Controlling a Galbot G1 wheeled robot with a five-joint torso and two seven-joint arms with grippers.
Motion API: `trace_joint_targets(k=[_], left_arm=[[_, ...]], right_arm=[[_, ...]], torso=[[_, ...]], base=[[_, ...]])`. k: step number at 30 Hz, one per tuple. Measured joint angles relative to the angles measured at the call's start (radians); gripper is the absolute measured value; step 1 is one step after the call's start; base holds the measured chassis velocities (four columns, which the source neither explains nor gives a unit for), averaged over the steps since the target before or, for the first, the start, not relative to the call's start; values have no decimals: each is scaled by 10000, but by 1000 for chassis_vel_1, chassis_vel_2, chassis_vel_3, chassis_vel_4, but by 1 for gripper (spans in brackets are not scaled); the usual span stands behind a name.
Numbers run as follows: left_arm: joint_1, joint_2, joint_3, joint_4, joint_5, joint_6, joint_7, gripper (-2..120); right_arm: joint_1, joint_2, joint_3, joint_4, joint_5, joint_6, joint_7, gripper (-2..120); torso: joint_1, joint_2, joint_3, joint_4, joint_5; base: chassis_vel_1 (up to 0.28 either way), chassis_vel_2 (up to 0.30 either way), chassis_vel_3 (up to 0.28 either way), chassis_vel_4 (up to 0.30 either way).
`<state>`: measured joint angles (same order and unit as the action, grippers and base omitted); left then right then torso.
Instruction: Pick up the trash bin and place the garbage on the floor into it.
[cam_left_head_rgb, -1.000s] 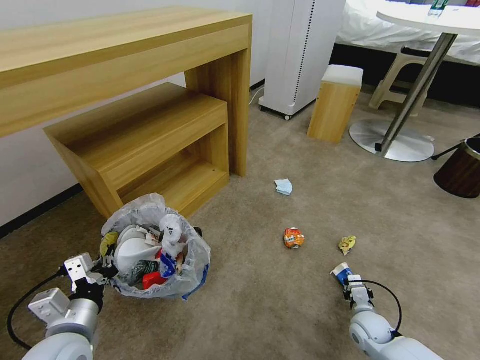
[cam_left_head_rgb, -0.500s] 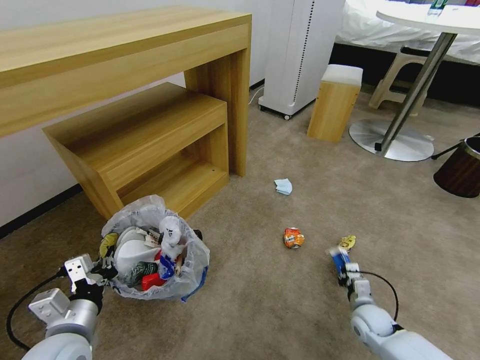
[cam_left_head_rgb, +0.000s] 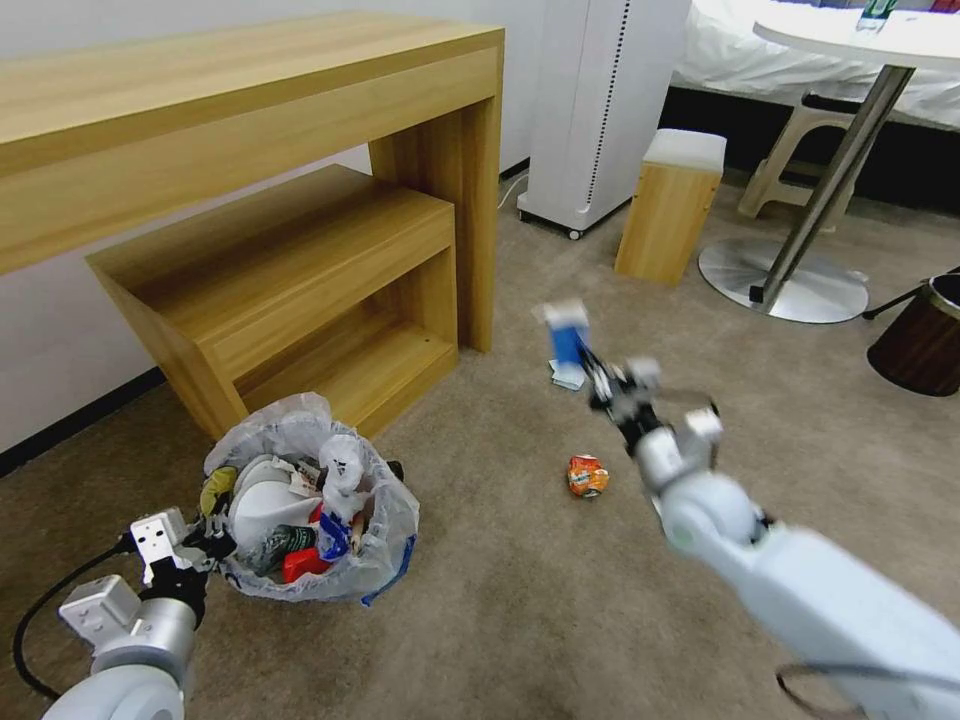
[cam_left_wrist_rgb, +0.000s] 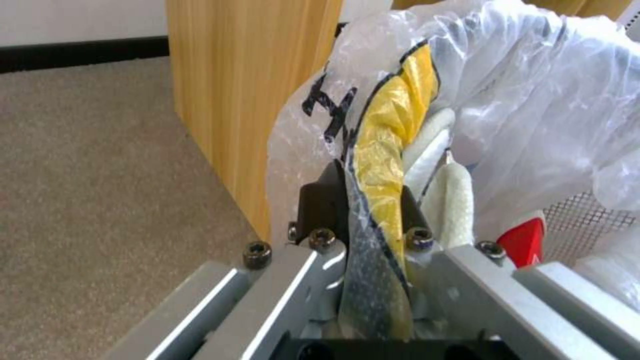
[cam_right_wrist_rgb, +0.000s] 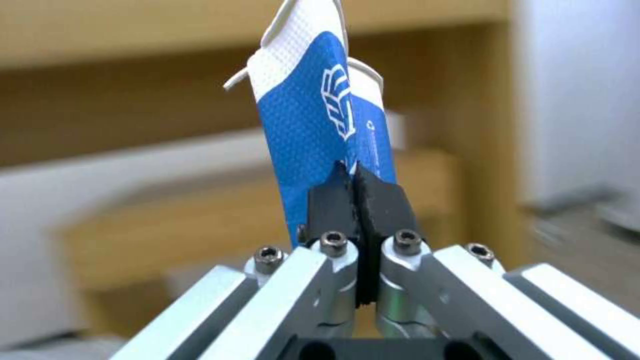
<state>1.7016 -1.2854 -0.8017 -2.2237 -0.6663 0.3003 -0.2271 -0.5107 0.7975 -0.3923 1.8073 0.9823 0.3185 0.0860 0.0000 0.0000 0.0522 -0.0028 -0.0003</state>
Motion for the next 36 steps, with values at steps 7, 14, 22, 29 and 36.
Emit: trace_joint_targets(k=[7, 14, 22, 29, 36], left_arm=[[1, -76, 11, -84, 31, 46, -2, 3], [27, -149, -20, -167, 36, 48, -6, 3], [27, -211, -20, -209, 34, 42, -5, 3], [34, -191, -52, -253, -13, 21, -1, 3], [43, -153, -69, -310, -61, 18, -1, 3]], right_arm=[[1710, 713, -2210, 188, 596, 669, -757, 0], [3042, 1240, -4555, 436, 1482, 515, -426, 0], [3558, 1597, -6108, 383, 1837, 178, 328, 0], [3648, 2107, -6790, 26, 1885, -64, 736, 0], [3601, 2455, -7233, -331, 1873, -140, 912, 0]], torso=[[0, 0, 1, 1, 3], [0, 0, 0, 0, 2], [0, 0, 0, -1, 2], [0, 0, 0, 1, 3], [0, 0, 0, 0, 3]], base=[[0, 0, 0, 0], [0, 0, 0, 0], [0, 0, 0, 0], [0, 0, 0, 0], [0, 0, 0, 0]])
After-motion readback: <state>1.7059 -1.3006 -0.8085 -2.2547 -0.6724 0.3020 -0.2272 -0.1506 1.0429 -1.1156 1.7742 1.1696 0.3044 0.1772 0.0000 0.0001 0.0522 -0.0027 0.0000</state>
